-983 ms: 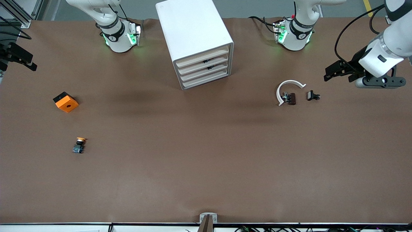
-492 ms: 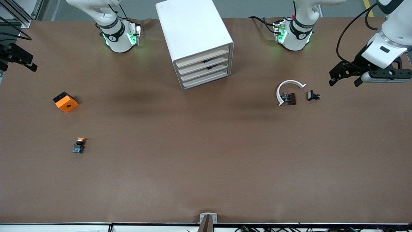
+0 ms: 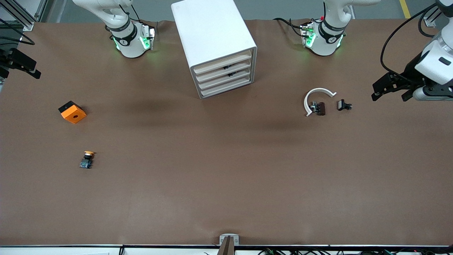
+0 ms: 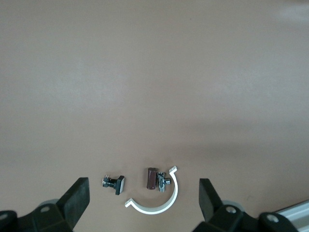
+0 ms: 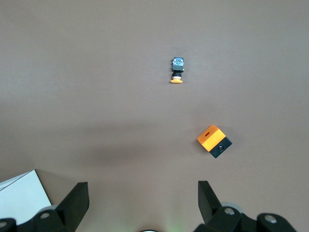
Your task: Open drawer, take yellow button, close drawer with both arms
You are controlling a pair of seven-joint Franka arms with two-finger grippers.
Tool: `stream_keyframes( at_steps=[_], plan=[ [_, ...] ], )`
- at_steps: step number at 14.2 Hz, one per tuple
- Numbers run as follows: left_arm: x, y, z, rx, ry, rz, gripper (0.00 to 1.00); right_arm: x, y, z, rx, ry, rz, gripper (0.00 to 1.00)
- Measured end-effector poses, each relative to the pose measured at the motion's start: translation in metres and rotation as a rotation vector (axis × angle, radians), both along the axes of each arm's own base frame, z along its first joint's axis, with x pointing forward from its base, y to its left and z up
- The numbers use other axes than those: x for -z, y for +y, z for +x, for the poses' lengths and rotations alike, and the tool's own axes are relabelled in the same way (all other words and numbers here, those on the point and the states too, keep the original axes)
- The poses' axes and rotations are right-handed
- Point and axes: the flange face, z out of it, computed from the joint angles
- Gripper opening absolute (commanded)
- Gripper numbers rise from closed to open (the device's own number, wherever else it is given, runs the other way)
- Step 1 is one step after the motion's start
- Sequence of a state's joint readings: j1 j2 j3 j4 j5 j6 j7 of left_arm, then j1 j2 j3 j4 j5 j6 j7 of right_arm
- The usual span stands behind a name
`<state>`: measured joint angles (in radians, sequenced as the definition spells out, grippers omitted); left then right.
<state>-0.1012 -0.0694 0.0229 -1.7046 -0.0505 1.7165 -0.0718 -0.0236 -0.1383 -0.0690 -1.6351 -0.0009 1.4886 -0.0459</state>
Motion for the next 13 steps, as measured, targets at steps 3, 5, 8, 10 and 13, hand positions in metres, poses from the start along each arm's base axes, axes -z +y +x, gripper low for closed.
stream_keyframes(
  at_steps=[3,5,8,10,13],
  plan=[
    [-0.0060,-0.0008,0.0063,0.002,0.013,0.002,1.00,0.0001,0.0000,0.0000,0.000,0.000,0.000,1.00],
    [-0.0064,-0.0012,0.0068,0.002,0.015,0.002,1.00,0.0002,0.0000,0.0000,0.000,0.001,0.000,1.00],
    [-0.0061,-0.0028,0.0066,0.005,0.016,0.002,1.00,0.0004,-0.0023,-0.0003,0.005,0.001,0.000,1.00],
    [-0.0066,-0.0032,0.0066,0.006,0.016,0.002,1.00,0.0004,-0.0048,-0.0005,0.010,0.001,0.001,1.00],
    [-0.0090,-0.0031,0.0058,0.006,0.018,0.002,1.00,0.0005,-0.0048,-0.0005,0.010,0.001,0.001,1.00]
  ],
)
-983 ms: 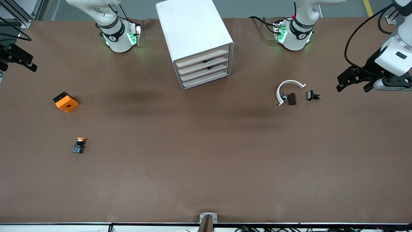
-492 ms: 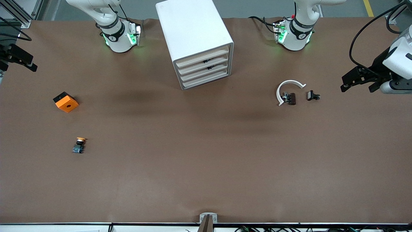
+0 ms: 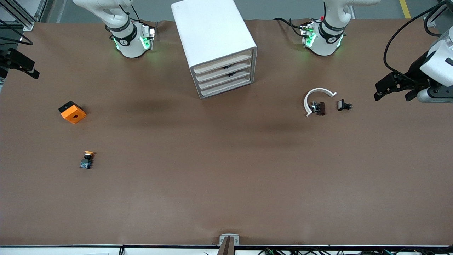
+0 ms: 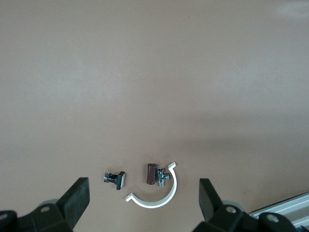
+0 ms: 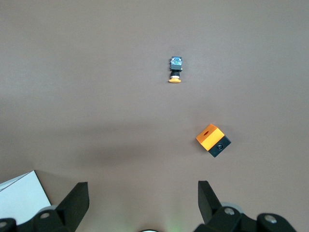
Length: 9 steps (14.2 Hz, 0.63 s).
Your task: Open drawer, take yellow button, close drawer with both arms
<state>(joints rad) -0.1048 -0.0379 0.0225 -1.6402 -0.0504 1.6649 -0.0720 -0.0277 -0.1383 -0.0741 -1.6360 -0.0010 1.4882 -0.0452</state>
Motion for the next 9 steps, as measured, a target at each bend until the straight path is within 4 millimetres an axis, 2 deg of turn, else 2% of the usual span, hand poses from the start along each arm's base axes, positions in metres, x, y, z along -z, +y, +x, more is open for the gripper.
stream_keyframes(
  at_steps=[9],
  plan=[
    [-0.0013,0.0011,-0.0015,-0.002,0.012,0.001,1.00,0.0000,0.0000,0.0000,0.000,0.000,0.000,1.00]
  ],
)
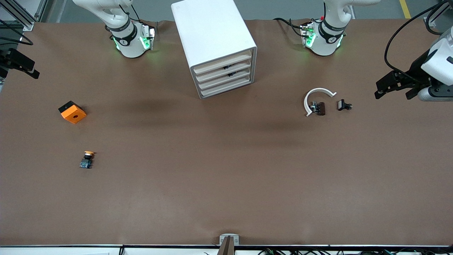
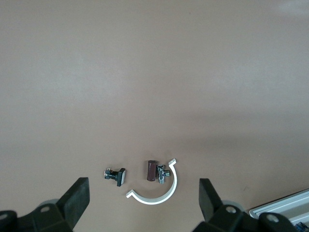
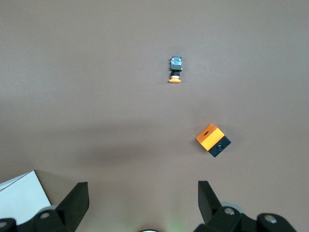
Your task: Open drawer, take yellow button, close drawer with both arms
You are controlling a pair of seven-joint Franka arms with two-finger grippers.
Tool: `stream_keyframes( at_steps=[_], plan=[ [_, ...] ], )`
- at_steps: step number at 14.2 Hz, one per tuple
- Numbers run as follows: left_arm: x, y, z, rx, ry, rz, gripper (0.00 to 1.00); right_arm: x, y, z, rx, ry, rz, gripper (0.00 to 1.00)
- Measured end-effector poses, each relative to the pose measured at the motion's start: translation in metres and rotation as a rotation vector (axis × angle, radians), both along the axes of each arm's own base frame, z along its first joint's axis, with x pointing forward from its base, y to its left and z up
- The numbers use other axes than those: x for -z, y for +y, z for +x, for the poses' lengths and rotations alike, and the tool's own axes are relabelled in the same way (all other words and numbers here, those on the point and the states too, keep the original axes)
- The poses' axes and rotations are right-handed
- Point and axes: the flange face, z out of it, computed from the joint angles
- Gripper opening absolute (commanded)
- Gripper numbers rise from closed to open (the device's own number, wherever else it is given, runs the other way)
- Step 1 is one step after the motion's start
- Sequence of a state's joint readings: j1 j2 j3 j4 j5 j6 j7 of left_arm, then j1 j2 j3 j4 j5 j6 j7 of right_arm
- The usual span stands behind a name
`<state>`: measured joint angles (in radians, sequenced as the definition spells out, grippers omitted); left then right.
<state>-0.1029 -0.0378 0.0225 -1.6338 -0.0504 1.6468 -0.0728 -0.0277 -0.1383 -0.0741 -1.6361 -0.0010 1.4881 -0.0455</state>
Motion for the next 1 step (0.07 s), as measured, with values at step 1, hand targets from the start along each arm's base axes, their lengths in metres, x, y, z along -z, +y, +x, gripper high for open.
stream_keyframes(
  at_steps=[1],
  plan=[
    [0.0001,0.0000,0.0000,0.000,0.000,0.000,1.00,0.0000,0.0000,0.0000,0.000,0.000,0.000,1.00]
  ],
)
